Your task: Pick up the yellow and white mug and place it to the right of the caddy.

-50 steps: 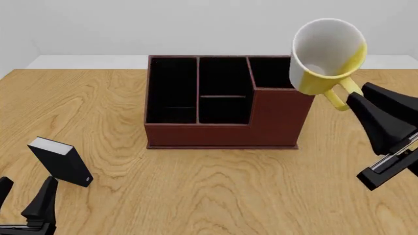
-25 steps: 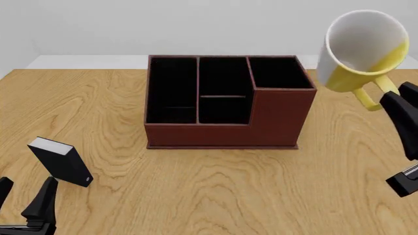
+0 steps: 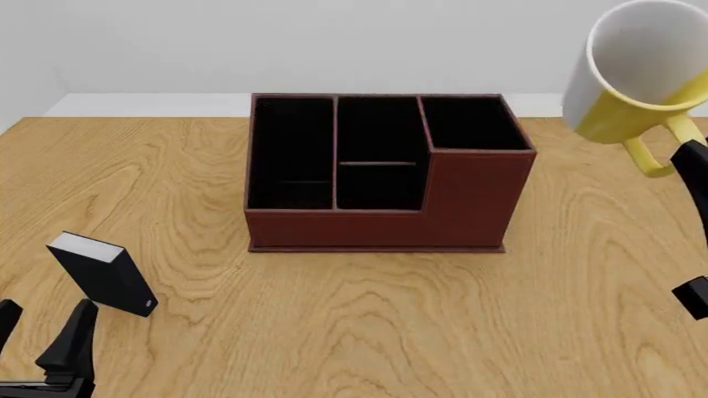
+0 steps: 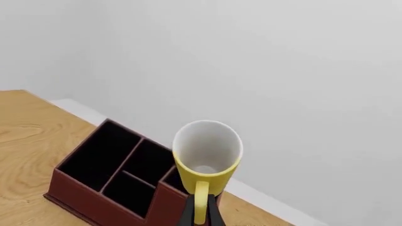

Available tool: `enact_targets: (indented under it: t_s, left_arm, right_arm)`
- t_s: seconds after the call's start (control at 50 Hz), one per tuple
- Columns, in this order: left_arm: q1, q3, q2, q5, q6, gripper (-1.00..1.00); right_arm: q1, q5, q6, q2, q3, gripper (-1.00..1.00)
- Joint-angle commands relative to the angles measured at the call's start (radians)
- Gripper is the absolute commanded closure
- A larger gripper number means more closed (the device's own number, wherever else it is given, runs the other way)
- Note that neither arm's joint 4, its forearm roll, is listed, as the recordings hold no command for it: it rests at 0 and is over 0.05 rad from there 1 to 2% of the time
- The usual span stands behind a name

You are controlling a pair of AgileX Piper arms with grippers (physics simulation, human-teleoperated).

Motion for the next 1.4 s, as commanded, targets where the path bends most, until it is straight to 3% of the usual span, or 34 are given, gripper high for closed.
enact_targets:
  t_s: [0.02,0.6,1.06,1.4]
  left_arm:
    - [0.0,0.0,0.0,0.0,0.0,-1.0]
    - [0.0,0.0,0.0,0.0,0.0,-1.0]
    - [0.0,0.0,0.0,0.0,-0.001,-1.0]
    - [0.0,0.0,0.0,0.001,0.0,-1.0]
  right_arm:
    - [-0.036,-0.021,0.038,-0.001,0.005,1.0]
    - [-0.116,-0.103,0.123,0.047,0.029,1.0]
    - [-0.158,-0.252,0.179,0.225,0.02,1.0]
    - [-0.205,-0.248,0.181,0.227,0.016,1.0]
